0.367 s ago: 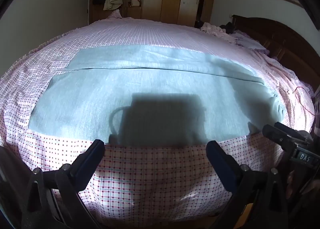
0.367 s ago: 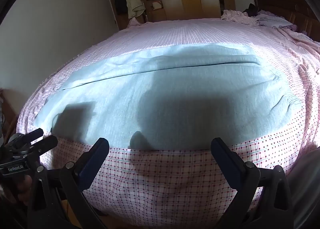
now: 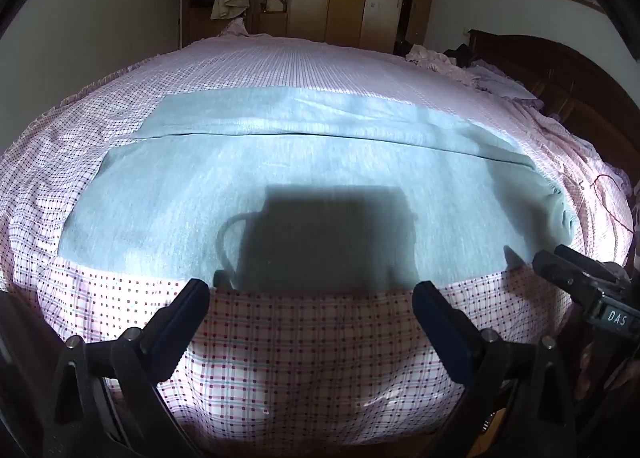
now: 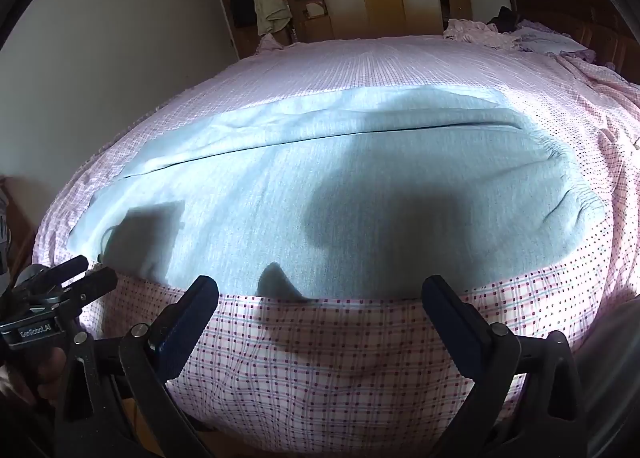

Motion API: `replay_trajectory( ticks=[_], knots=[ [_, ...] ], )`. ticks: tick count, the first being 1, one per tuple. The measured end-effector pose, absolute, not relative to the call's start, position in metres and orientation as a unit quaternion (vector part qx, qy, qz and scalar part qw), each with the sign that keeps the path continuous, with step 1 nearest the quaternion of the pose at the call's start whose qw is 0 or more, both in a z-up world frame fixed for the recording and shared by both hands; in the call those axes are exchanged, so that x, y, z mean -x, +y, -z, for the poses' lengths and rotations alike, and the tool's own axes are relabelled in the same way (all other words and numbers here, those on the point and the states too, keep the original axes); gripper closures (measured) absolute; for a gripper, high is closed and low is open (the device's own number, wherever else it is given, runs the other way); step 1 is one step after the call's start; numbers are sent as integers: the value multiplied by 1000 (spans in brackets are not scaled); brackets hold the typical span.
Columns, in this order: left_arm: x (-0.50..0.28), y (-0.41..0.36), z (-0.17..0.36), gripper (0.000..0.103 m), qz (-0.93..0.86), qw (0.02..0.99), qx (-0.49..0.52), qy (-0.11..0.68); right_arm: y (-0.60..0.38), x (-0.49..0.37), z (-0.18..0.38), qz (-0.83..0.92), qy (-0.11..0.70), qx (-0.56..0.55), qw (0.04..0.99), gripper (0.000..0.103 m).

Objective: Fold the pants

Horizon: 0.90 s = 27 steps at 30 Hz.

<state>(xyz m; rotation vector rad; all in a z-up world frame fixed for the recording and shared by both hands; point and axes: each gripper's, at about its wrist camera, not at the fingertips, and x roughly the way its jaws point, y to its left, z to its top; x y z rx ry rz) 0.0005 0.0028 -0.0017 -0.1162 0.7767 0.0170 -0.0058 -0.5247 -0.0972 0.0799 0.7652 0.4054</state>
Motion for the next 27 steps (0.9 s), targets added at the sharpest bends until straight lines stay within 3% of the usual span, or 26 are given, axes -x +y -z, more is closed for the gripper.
replay_trajectory(
  ticks=[27],
  knots=[
    [-3, 10, 9, 0, -8, 925, 60, 374, -524, 6, 101, -196, 373, -40, 906, 5]
  ],
)
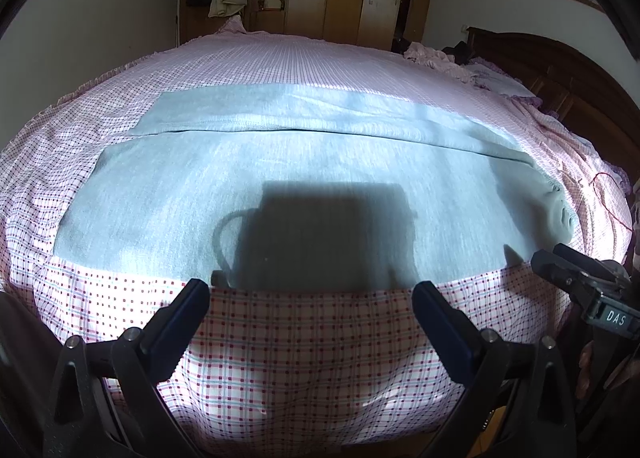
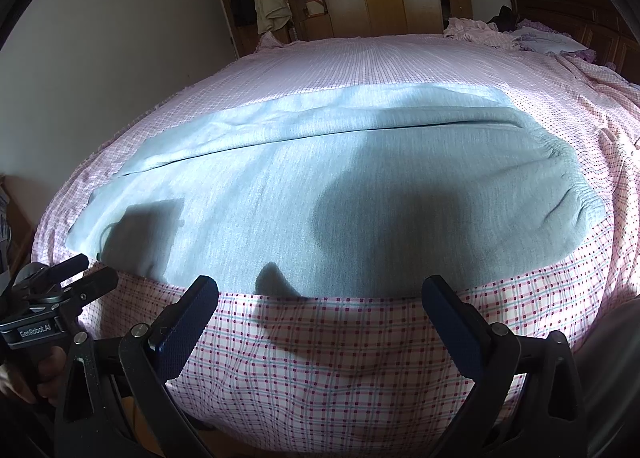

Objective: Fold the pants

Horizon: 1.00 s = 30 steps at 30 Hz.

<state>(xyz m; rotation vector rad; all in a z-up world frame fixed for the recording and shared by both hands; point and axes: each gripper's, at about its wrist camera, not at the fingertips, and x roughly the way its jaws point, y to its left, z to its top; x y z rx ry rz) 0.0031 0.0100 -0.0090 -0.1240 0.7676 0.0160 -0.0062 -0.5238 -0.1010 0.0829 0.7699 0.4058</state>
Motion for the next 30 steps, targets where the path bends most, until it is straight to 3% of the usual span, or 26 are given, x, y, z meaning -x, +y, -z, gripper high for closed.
replay_trajectory(
  ticks=[30],
  knots=[
    [-1, 2, 8, 0, -5, 923, 63, 379, -526, 6, 101, -197, 373, -39, 906, 5]
  ],
)
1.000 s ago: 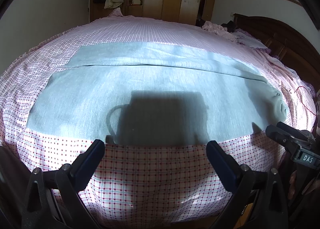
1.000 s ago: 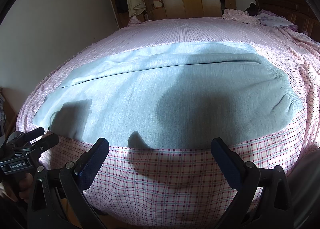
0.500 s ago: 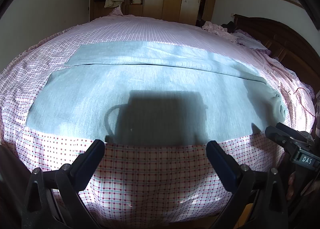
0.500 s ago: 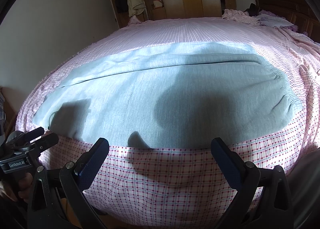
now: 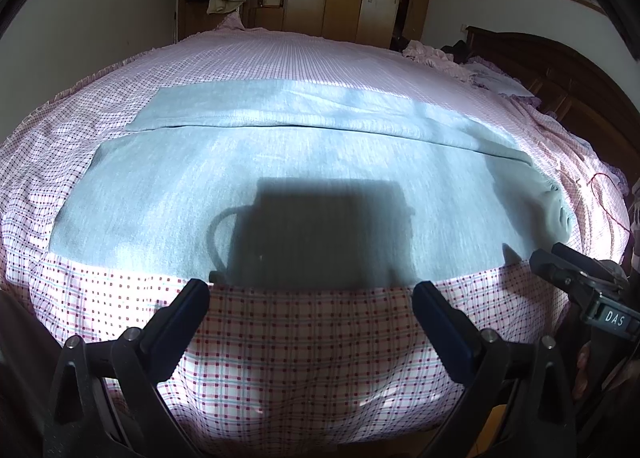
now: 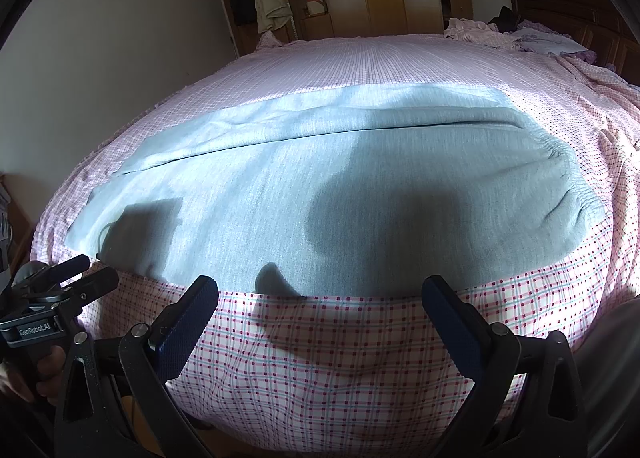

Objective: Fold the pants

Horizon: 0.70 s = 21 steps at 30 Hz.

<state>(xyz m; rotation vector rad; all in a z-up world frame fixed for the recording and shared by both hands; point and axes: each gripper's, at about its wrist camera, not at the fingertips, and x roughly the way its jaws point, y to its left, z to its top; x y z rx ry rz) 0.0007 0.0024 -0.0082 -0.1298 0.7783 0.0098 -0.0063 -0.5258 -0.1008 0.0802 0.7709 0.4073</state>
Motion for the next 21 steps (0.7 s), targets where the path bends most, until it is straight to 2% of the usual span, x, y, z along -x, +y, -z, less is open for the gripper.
replay_trajectory(
  ticks=[21],
  knots=[
    [0, 3, 9, 0, -1, 922, 64, 381, -527, 5, 103, -196, 377, -40, 905, 5]
  ],
)
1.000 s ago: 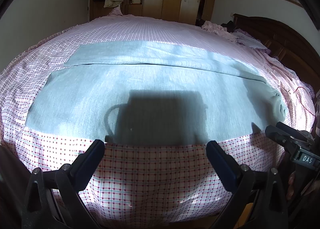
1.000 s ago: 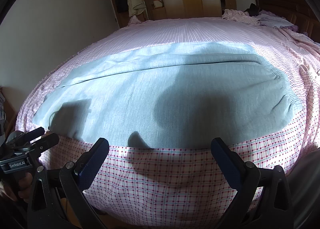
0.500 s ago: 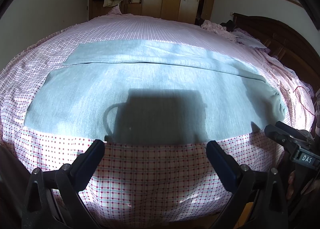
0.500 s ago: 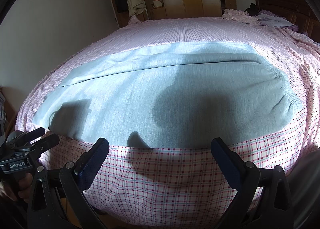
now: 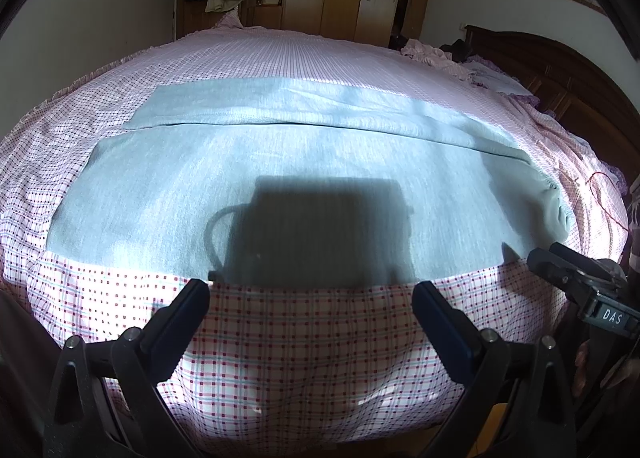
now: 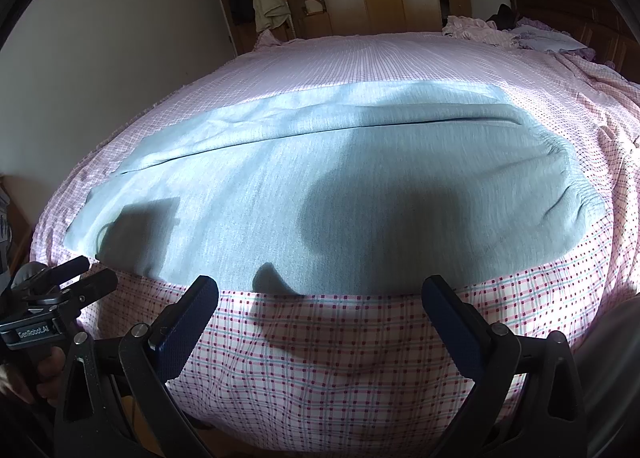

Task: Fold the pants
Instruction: 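Grasp the waistband corners of the blue pants with both grippers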

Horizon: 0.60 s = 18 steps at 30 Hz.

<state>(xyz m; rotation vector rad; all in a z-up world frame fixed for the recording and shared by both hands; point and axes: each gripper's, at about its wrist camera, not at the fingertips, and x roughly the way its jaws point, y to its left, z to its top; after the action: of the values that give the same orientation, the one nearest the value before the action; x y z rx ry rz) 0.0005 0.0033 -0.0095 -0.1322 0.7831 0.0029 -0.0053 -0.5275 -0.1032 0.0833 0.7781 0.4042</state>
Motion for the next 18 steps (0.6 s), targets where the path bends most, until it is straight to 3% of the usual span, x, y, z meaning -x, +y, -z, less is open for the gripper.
replay_trajectory(
  ticks=[10, 15, 18],
  knots=[
    [-7, 15, -14, 0, -18, 931, 73, 358, -530, -1, 96, -213, 373, -45, 902, 5],
    [-47, 29, -63, 0, 20, 943, 15, 332, -517, -28, 54, -266, 321, 79, 906, 5],
    [-91, 35, -83, 0, 45, 936, -35, 347, -521, -64, 29, -294, 311, 97, 899, 5]
  ],
)
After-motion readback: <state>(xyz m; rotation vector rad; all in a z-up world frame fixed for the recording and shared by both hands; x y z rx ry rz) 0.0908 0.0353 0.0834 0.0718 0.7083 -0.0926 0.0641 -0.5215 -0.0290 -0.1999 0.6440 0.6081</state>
